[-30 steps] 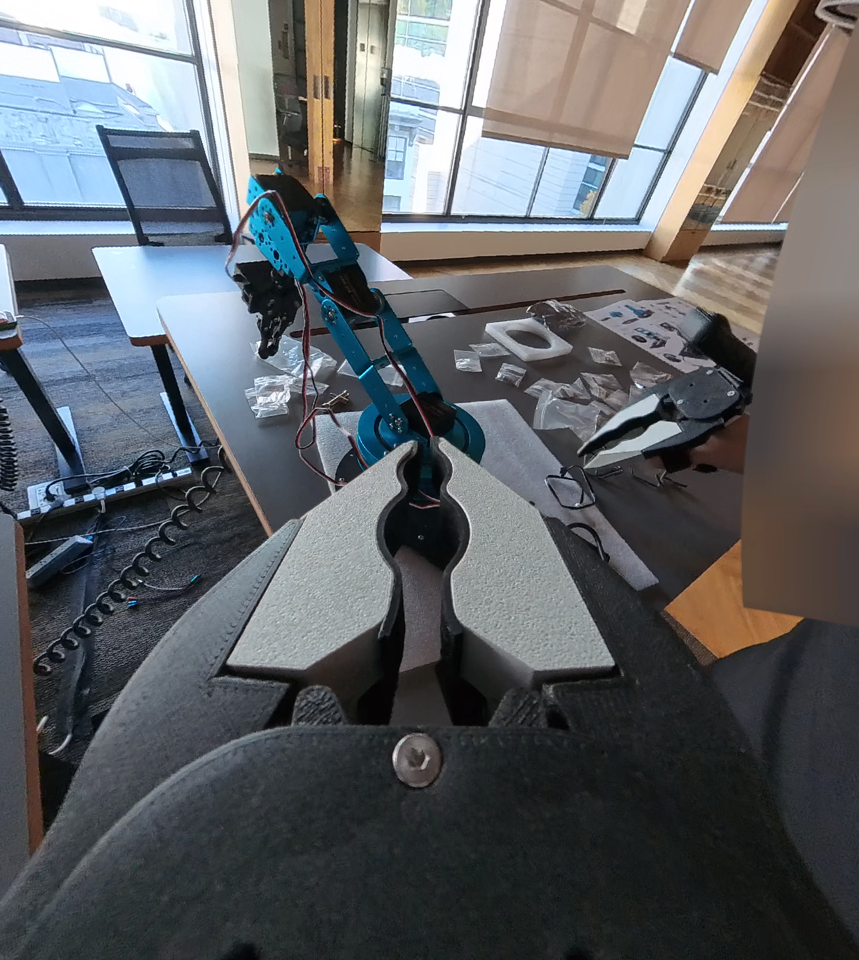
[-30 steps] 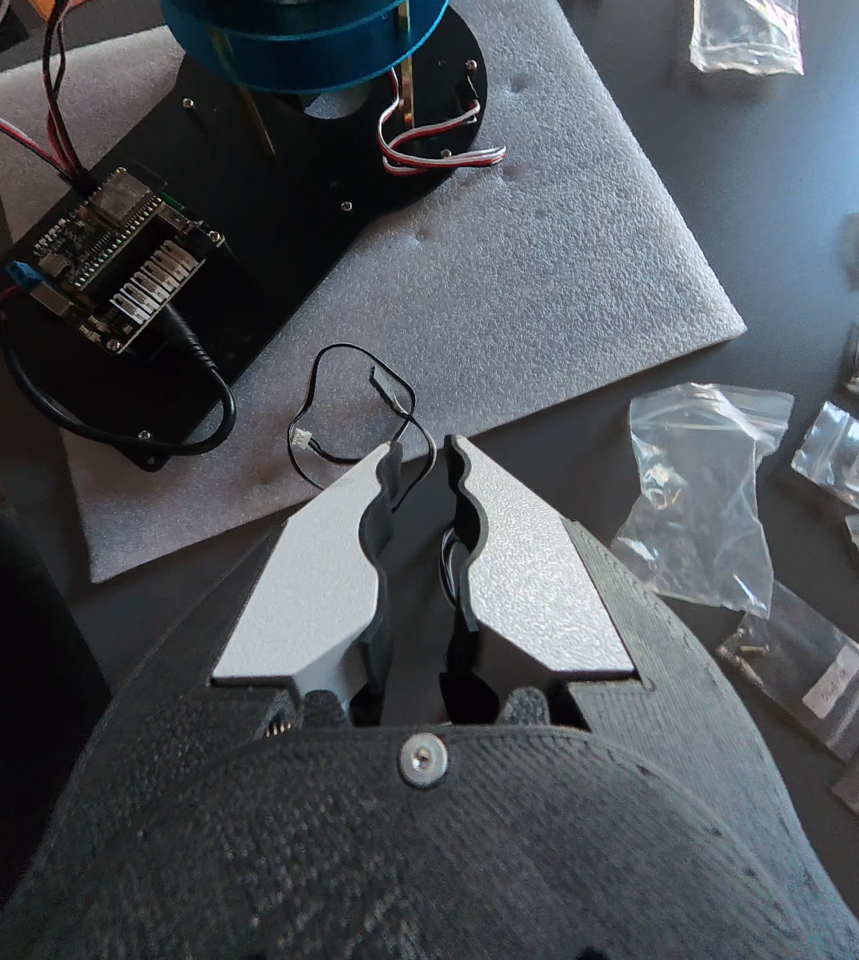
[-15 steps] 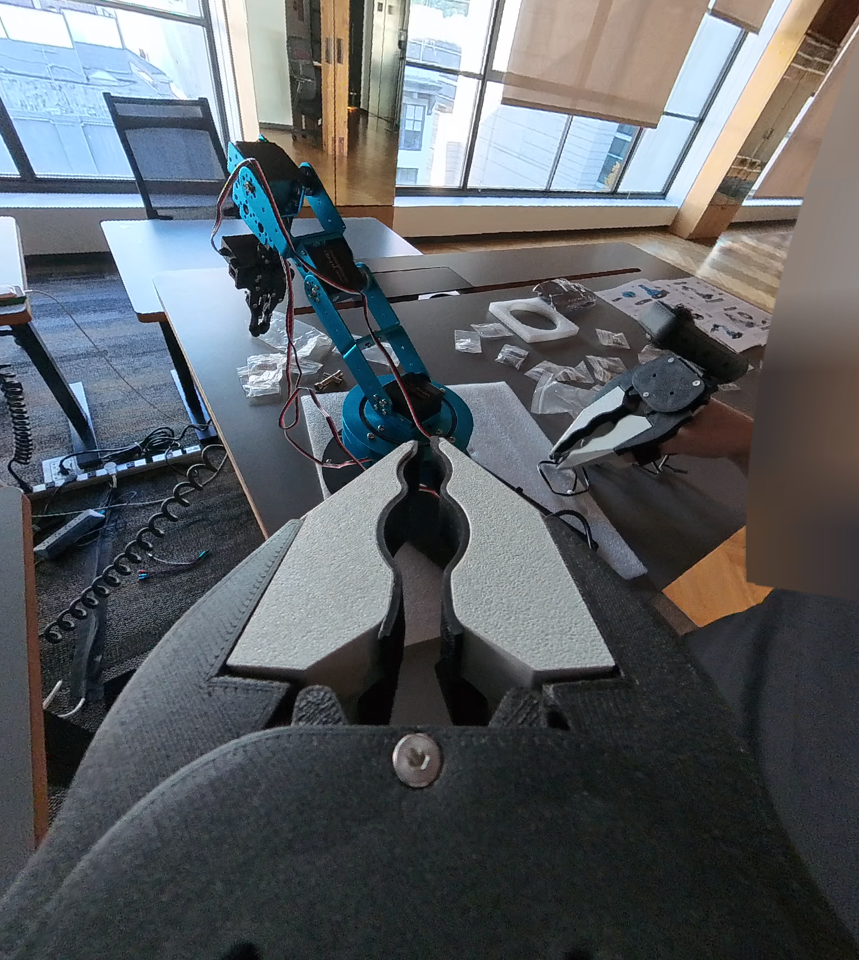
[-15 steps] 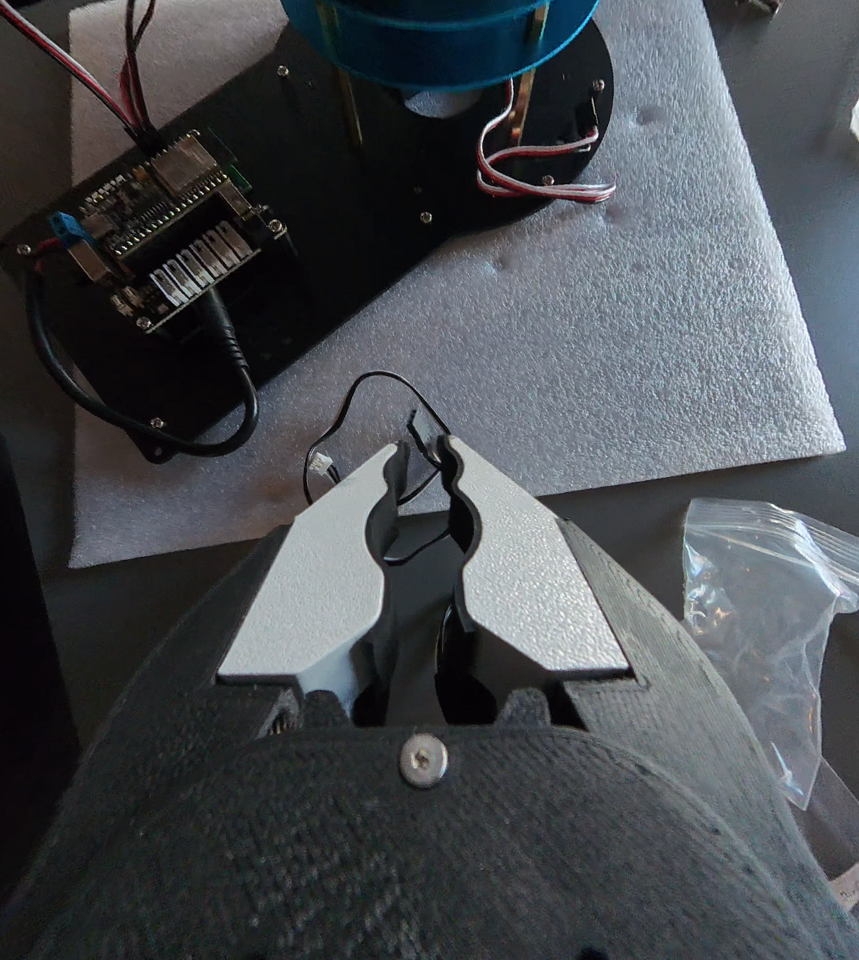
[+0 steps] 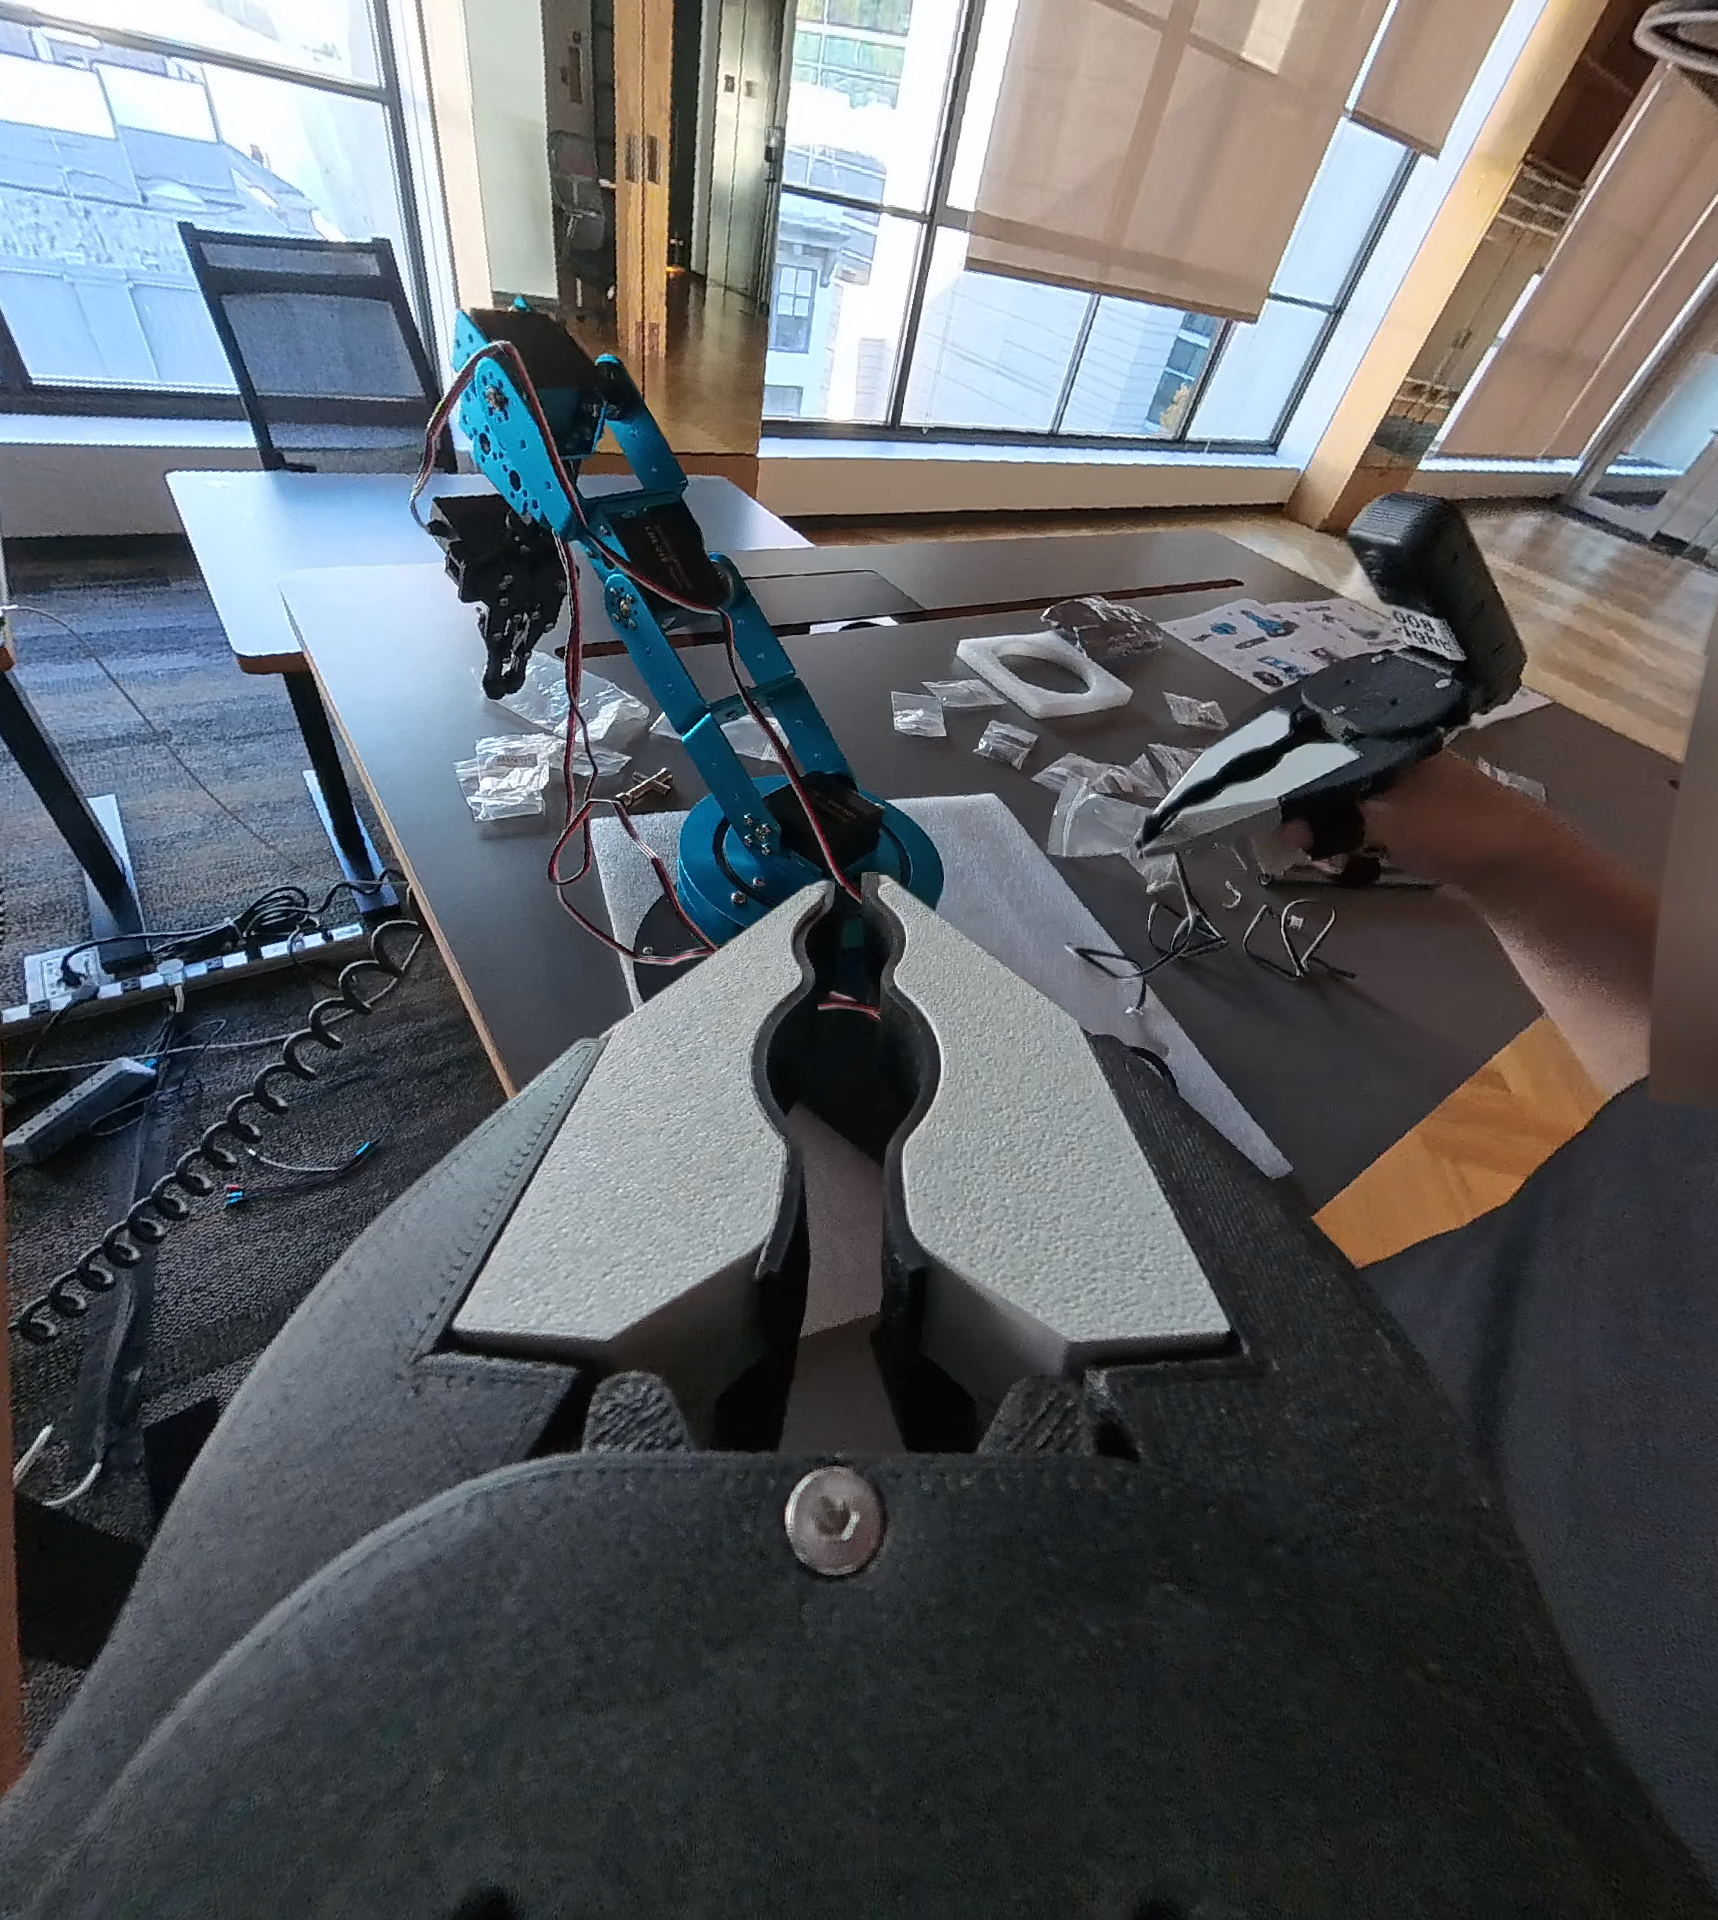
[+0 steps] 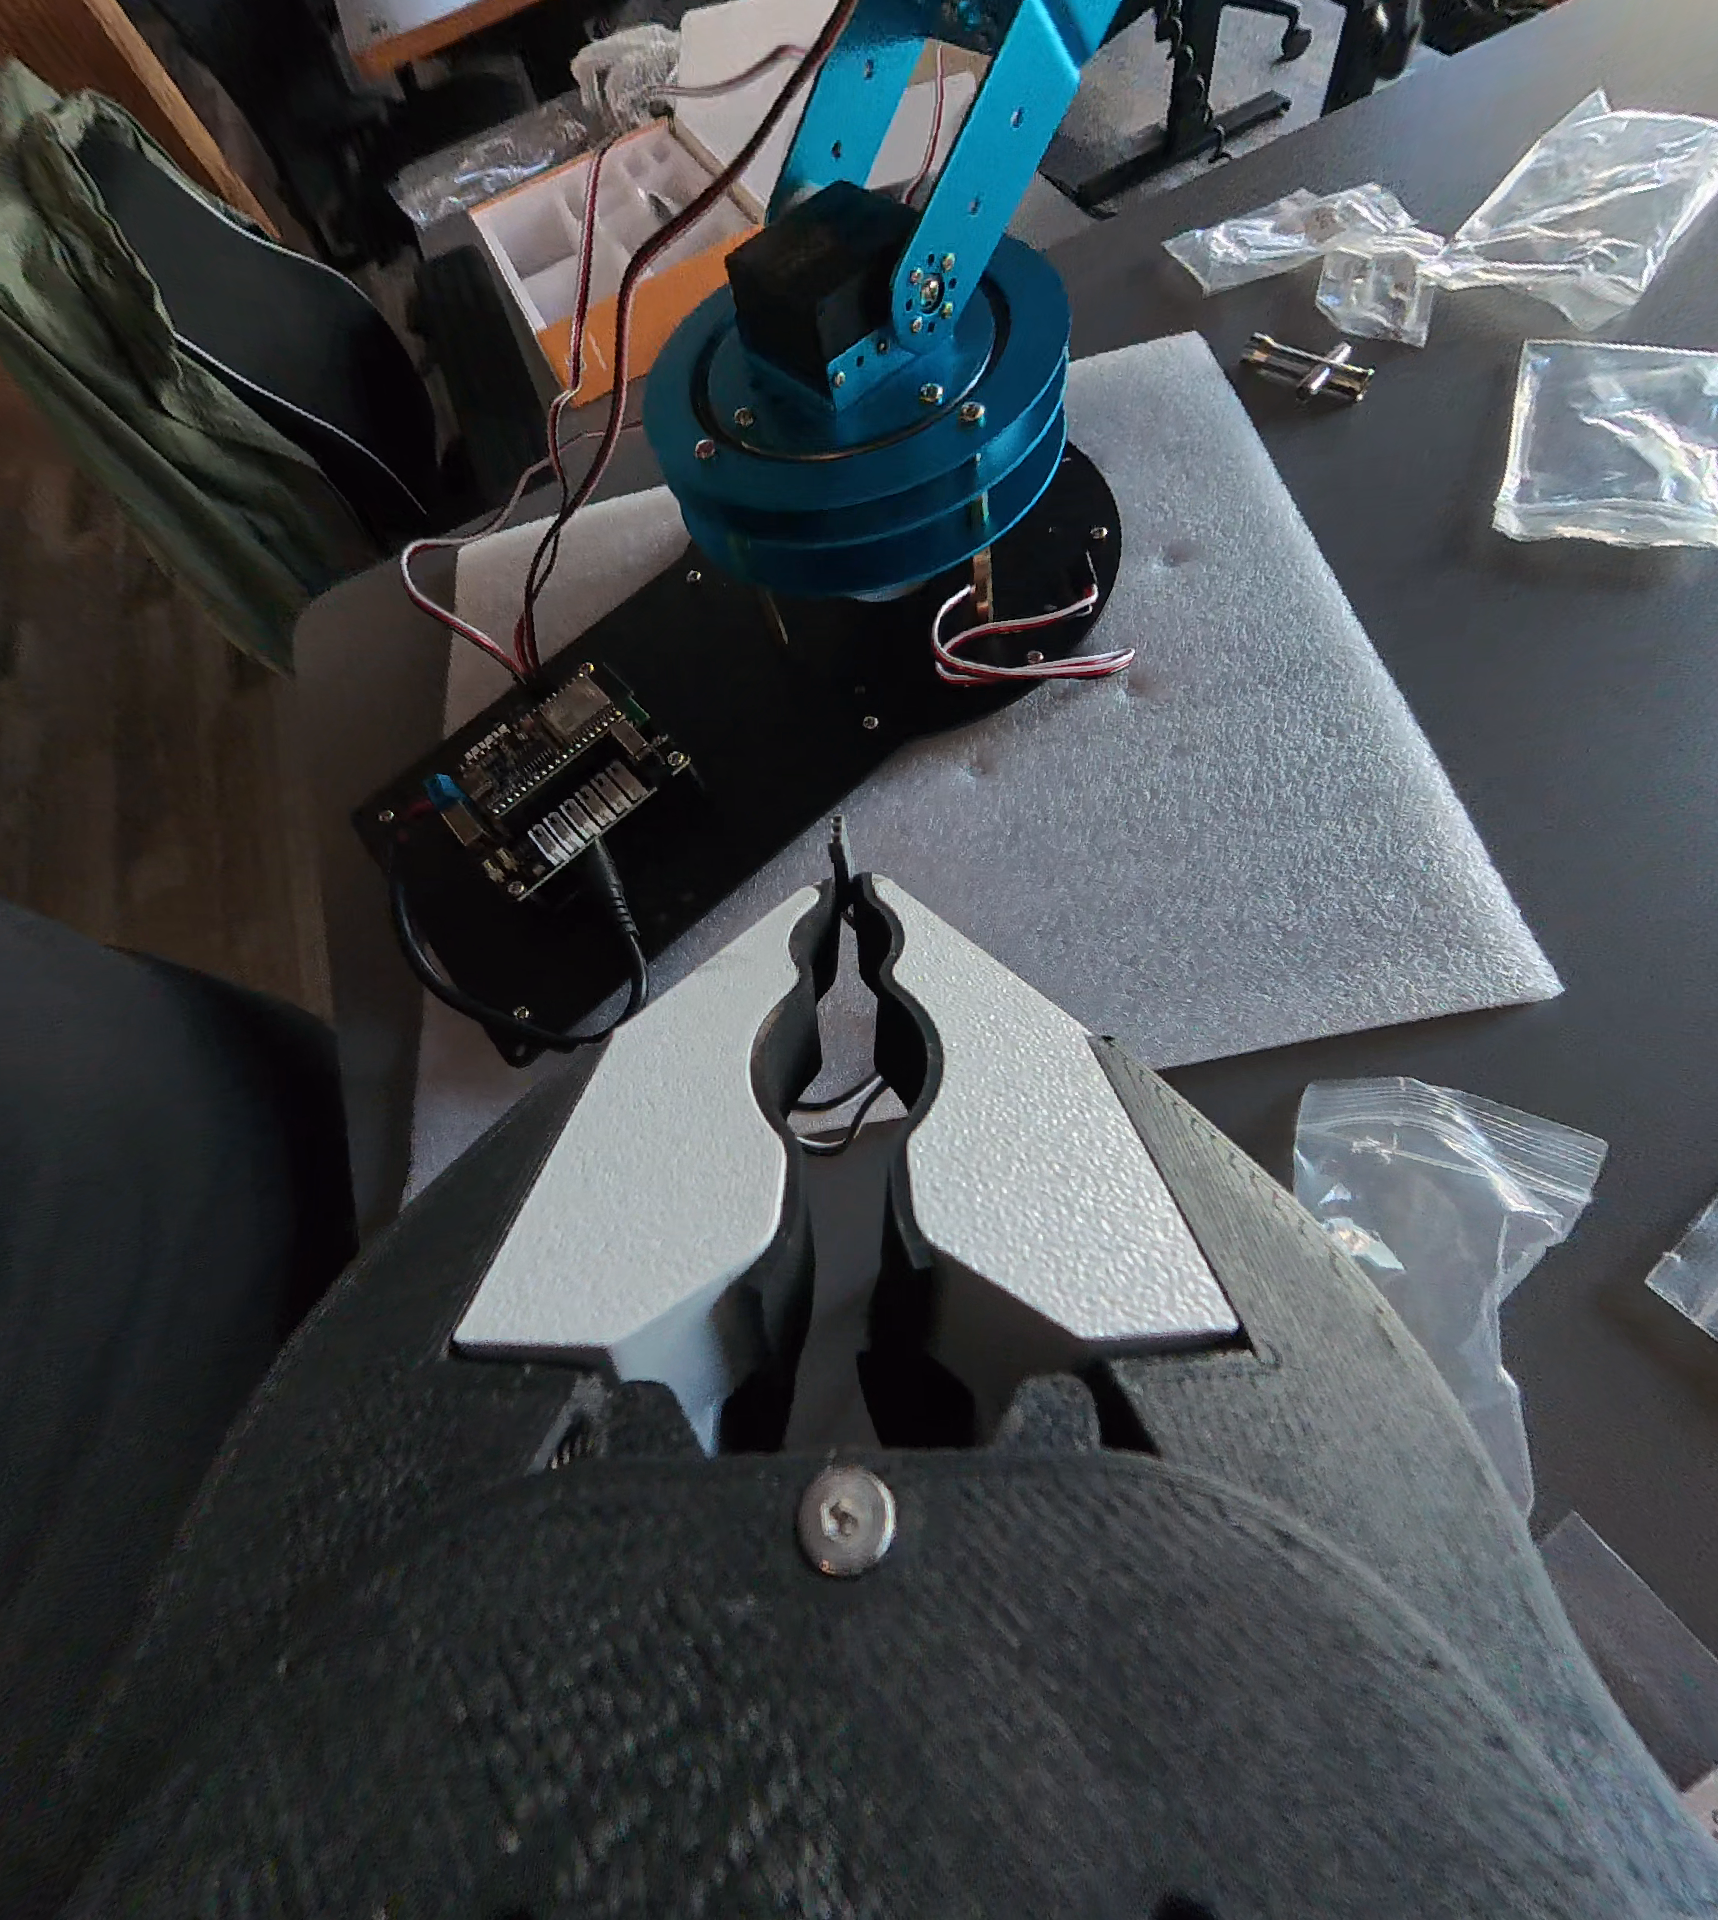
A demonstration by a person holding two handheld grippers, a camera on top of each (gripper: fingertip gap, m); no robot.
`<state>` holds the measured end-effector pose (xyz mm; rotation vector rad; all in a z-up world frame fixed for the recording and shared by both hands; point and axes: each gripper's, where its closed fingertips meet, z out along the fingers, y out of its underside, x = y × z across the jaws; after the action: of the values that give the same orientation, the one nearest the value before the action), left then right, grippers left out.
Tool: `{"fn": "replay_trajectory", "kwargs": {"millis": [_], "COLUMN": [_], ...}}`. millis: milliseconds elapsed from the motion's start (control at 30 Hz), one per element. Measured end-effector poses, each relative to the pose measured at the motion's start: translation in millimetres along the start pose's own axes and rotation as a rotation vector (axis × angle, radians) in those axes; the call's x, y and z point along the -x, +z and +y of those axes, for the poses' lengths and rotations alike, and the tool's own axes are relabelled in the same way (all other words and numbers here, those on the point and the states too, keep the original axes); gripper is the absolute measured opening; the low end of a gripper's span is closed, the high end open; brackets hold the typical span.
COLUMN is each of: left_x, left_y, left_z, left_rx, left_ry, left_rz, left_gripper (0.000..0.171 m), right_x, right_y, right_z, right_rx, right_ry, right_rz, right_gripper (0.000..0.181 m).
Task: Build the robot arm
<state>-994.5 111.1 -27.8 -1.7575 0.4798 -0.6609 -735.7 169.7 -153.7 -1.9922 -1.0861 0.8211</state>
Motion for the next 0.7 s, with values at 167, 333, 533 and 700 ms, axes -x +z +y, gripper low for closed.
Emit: {"fn": "replay_trajectory", "kwargs": {"millis": [167,333,533,700], "left_x": [9,18,30,33], "left_y": [-2,-6,-10,-12], "left_z": [14,34,50,65], "left_rx": [0.001,0.019,0.006,-0.048], "left_ry": [-0.047,-0.124,-0.173,-0.177], "left_rz": [0.018,0.039,0.057,0.103], "left_gripper": [0.0,0.001,0.002,0.001], "right_x": [-12,-15,-18,-25], "right_y": [-1,13,23,19], "right_z": [17,35,47,59], "right_rx": [0.059,0.134,0.192,0.236], "right_ry": [0.052,0.091,0.093,0.117], "right_rz": [0.032,0.023,0.053,0.118], "right_gripper": [0.002,0.002,0.002,0.007]}}
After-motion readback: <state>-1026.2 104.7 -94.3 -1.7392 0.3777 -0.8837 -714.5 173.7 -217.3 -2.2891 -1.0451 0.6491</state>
